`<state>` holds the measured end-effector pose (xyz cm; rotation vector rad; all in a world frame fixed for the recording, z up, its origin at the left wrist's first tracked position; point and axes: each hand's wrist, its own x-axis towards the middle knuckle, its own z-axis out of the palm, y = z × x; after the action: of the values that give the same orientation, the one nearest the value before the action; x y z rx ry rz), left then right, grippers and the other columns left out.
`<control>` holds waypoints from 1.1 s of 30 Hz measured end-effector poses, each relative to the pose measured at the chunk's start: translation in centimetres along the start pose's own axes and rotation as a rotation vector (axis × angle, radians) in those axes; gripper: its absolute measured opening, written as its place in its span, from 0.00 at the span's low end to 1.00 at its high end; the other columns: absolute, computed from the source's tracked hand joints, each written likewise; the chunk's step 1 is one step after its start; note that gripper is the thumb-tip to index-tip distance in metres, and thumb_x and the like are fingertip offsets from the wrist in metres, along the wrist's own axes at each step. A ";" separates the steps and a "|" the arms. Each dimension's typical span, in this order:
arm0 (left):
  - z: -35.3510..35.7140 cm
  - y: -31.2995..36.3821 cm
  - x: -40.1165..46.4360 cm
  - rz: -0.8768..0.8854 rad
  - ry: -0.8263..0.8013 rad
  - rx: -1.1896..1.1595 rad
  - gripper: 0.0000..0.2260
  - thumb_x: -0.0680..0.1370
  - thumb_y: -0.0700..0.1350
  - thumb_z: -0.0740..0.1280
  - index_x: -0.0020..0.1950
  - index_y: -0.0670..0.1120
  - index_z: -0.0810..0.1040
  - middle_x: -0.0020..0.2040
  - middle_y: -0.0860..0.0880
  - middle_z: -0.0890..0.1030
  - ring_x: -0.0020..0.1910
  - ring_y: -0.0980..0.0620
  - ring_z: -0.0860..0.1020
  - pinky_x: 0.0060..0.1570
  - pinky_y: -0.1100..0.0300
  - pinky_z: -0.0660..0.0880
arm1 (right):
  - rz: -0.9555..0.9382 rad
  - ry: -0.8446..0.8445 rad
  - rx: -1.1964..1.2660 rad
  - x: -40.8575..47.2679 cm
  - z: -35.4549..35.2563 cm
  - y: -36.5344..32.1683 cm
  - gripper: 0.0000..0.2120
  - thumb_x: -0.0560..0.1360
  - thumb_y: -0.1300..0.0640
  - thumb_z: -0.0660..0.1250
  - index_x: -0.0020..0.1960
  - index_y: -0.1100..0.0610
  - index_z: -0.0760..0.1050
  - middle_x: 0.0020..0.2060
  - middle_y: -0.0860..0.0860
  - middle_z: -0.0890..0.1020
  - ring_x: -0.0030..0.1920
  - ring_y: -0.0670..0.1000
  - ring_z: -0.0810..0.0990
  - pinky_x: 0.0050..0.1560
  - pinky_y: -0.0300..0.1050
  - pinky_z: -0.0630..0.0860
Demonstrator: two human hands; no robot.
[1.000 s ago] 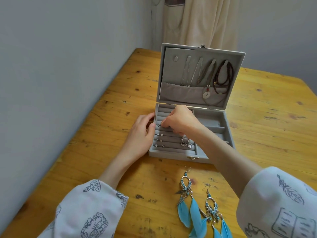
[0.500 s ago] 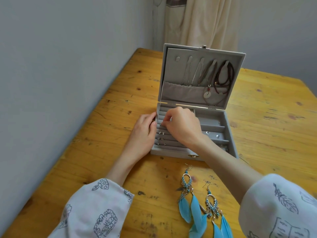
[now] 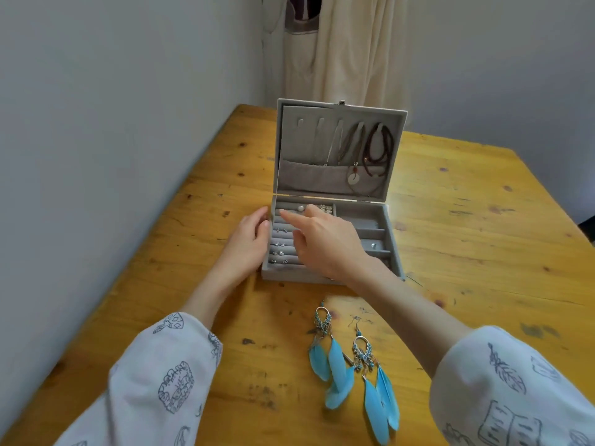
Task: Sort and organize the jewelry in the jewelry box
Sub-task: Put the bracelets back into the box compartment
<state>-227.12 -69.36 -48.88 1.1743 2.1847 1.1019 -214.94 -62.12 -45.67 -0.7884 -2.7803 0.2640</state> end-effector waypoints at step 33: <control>18.4 13.6 -14.6 0.216 -0.438 0.465 0.12 0.74 0.53 0.67 0.55 0.53 0.74 0.58 0.49 0.71 0.62 0.50 0.68 0.65 0.48 0.63 | 0.619 -0.055 0.257 -26.8 -4.9 10.9 0.14 0.74 0.50 0.66 0.58 0.53 0.76 0.50 0.50 0.76 0.54 0.51 0.74 0.58 0.49 0.68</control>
<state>-199.98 -68.88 -48.92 1.6946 2.0418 0.3487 -186.06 -66.79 -48.38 -1.5602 -2.3973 0.7382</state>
